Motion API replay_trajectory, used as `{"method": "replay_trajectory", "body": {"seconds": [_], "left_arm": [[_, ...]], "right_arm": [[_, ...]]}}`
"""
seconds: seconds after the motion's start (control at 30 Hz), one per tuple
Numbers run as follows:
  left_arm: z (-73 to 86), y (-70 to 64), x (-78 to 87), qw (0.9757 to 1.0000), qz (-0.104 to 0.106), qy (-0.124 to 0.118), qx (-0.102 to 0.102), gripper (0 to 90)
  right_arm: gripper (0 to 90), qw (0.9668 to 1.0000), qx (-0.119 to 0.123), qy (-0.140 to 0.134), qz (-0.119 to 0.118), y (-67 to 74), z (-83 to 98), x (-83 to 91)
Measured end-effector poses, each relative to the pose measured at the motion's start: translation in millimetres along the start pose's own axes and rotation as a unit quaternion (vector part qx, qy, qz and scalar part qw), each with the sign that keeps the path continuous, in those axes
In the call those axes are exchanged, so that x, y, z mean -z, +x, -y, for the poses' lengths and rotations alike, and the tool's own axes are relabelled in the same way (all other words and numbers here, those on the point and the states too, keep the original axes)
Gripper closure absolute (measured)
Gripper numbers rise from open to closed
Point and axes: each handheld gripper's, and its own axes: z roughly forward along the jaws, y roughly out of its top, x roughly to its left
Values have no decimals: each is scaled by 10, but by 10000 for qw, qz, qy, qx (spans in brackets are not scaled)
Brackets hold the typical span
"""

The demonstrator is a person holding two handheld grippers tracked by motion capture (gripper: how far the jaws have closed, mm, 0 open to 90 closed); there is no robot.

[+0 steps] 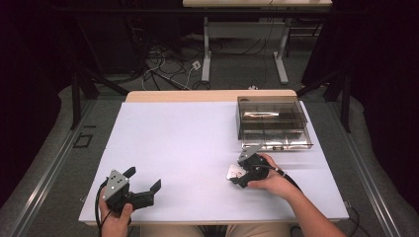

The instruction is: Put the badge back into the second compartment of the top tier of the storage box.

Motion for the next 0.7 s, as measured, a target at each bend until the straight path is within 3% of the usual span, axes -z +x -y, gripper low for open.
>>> {"method": "replay_trajectory", "body": {"seconds": [0.2, 0.7], "left_arm": [[0, 0, -2, 10000, 3, 1, 1, 5], [0, 2, -3, 10000, -7, -4, 7, 5]], "right_arm": [[324, 9999, 129, -2, -11, 5, -2, 7], [343, 9999, -103, -41, 73, 21, -12, 54]]}}
